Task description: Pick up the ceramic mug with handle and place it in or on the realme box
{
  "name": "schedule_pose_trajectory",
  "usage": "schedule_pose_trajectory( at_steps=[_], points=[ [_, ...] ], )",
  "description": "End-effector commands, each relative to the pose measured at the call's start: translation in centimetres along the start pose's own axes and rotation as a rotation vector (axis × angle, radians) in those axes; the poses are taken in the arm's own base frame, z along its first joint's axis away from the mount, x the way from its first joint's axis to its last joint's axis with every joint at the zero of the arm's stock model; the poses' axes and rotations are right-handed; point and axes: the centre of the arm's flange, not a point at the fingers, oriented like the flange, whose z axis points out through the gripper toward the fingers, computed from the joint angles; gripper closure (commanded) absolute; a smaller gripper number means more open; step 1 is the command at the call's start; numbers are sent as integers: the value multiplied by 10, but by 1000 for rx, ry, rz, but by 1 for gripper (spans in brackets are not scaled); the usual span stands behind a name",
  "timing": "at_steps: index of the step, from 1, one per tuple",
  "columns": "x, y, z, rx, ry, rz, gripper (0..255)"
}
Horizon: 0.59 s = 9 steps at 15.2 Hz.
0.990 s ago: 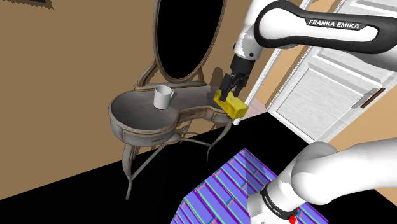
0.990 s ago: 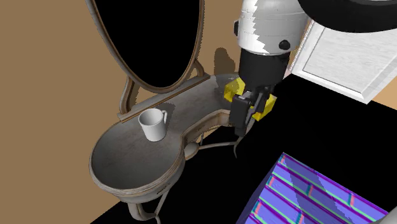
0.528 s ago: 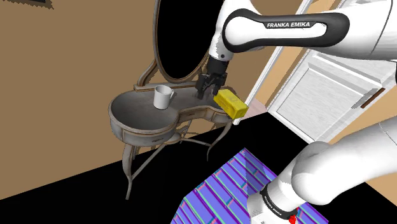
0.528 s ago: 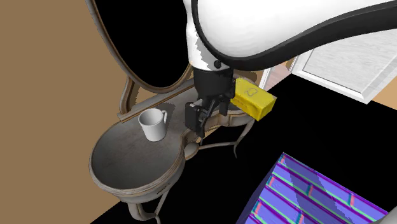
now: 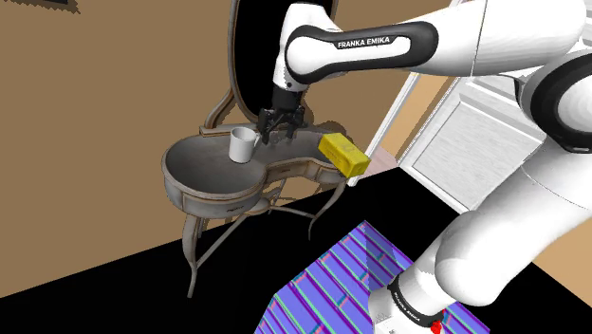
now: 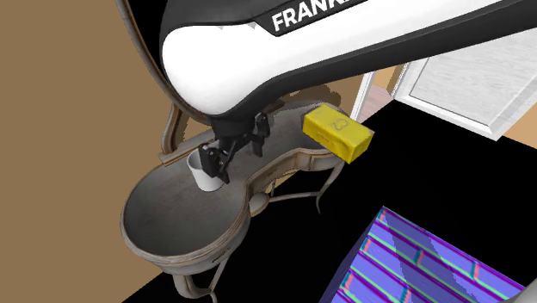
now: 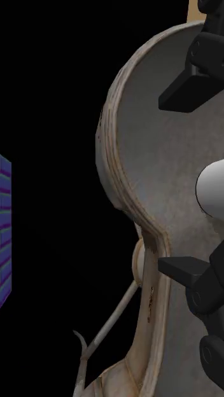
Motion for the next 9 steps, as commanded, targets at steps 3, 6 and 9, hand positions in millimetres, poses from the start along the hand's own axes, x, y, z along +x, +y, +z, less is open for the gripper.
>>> schedule_pose_trajectory(
  at_steps=[3,6,9],
  points=[
    [48,-20,17,-15,13,14,0],
    [82,-34,29,-26,22,25,0],
    [116,-48,42,-37,31,35,0]
  ],
)
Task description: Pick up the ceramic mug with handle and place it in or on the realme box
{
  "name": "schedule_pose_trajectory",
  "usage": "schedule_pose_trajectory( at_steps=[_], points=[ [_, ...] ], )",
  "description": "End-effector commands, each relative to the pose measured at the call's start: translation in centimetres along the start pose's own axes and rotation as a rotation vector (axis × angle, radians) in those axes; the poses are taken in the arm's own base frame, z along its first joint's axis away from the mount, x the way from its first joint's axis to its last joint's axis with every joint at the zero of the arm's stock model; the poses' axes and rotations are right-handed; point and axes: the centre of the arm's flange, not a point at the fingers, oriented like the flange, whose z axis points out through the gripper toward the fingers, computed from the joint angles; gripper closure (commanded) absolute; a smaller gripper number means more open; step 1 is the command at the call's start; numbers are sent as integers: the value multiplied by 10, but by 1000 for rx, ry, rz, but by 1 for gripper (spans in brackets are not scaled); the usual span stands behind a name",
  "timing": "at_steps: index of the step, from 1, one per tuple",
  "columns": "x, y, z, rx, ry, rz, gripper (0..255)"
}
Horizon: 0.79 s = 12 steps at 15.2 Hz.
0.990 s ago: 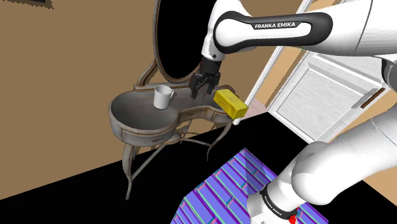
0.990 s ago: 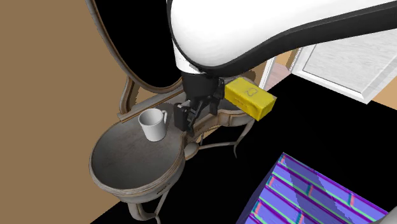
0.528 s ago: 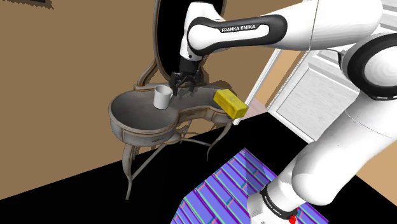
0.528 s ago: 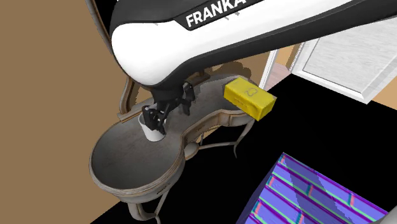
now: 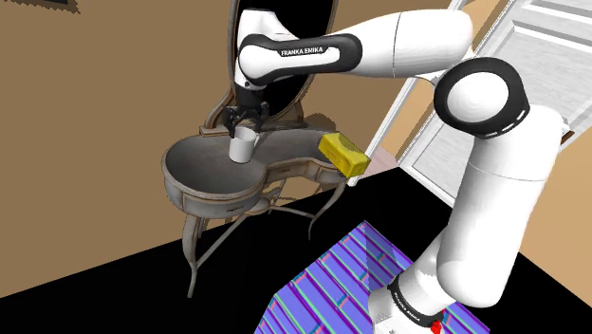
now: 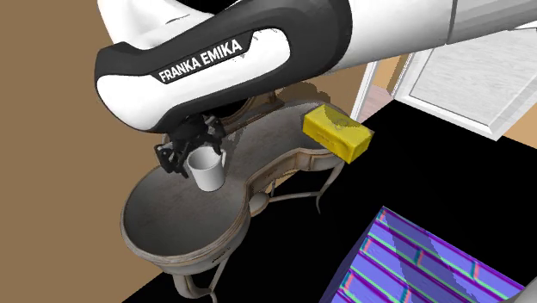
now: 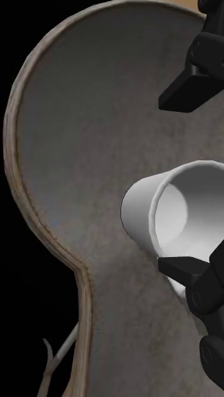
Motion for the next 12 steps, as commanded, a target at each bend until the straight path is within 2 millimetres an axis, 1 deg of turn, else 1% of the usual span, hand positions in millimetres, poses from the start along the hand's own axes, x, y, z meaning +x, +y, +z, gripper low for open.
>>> schedule_pose_trajectory(
  at_steps=[1,2,3,10,12],
  points=[
    [20,-11,9,-8,6,7,0],
    [31,-16,13,-12,10,11,0],
    [36,-19,15,-13,11,12,0],
    [37,-18,52,-13,11,12,0],
    [37,-18,55,-13,11,12,0]
  ],
)
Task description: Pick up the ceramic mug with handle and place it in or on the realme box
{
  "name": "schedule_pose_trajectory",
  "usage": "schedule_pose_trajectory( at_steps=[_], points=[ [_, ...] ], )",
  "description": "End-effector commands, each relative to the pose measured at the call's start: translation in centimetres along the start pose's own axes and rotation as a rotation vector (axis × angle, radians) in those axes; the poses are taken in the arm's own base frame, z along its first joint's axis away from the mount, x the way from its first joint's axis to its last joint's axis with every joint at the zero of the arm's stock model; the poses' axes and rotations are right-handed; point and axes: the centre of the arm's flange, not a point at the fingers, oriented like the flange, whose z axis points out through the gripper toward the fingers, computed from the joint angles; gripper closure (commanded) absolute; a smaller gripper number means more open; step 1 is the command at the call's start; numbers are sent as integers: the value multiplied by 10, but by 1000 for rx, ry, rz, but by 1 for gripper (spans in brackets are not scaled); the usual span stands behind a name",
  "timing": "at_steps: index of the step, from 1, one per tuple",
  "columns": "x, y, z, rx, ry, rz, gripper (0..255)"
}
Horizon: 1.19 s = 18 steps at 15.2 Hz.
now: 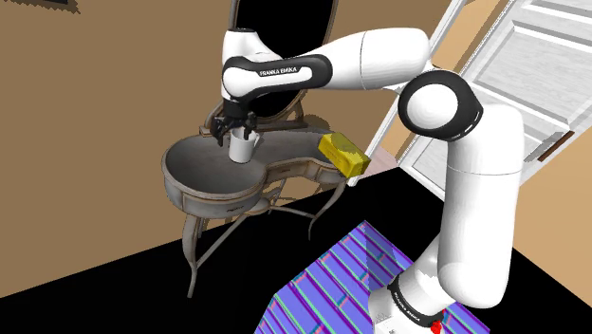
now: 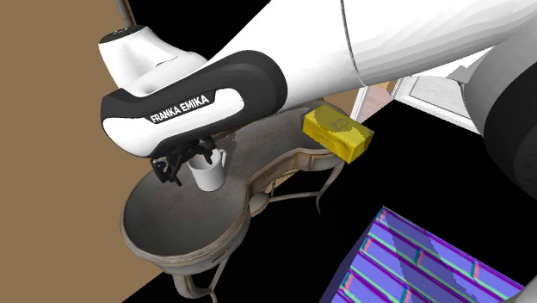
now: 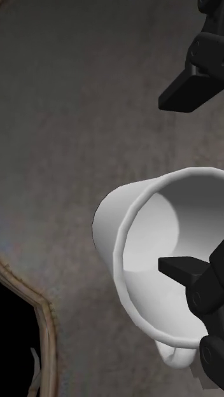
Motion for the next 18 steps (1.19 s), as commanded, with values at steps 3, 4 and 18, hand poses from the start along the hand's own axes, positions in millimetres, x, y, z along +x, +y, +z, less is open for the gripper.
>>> schedule_pose_trajectory(
  at_steps=[3,4,18],
  points=[
    [0,0,2,0,0,0,0],
    [0,0,2,0,0,0,0],
    [0,0,-8,0,0,0,255]
  ],
)
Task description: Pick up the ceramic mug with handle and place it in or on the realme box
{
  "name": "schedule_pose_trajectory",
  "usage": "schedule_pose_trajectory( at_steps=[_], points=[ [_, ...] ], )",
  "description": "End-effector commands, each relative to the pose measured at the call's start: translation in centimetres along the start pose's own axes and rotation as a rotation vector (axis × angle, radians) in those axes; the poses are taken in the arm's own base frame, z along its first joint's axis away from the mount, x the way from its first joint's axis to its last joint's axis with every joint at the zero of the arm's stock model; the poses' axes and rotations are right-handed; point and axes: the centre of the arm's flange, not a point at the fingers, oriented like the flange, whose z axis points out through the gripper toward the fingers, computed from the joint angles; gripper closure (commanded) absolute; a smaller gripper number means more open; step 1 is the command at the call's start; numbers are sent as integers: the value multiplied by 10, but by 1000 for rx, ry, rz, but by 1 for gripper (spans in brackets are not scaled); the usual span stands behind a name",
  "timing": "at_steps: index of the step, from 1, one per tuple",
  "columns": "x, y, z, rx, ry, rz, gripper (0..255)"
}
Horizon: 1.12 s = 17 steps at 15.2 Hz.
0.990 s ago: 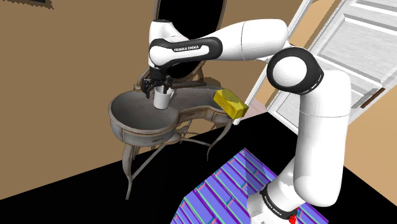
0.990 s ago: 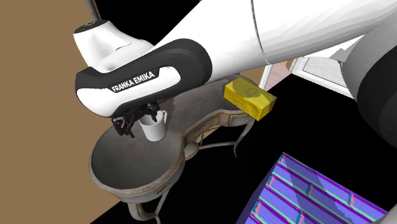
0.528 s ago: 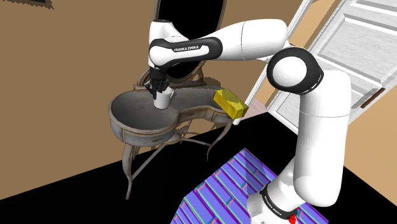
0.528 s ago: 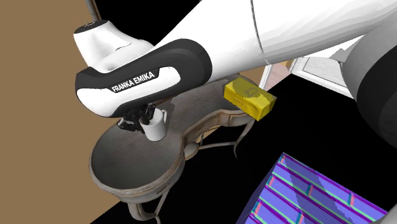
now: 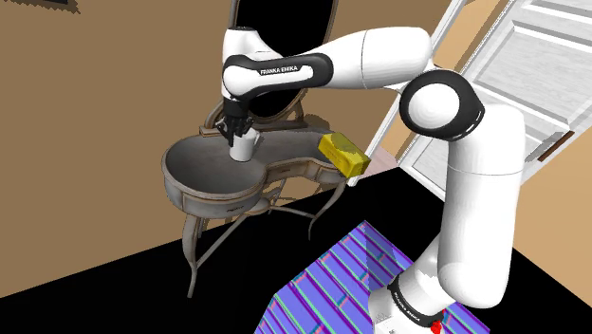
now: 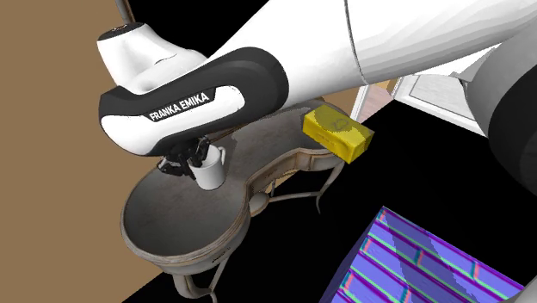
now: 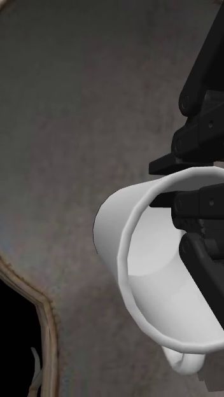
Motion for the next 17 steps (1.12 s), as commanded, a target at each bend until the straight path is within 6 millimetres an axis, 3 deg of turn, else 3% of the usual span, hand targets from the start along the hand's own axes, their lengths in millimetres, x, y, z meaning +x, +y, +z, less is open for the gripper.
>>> schedule_pose_trajectory(
  at_steps=[1,17],
  points=[
    [1,1,-9,0,0,0,255],
    [0,7,-94,0,0,0,255]
  ],
)
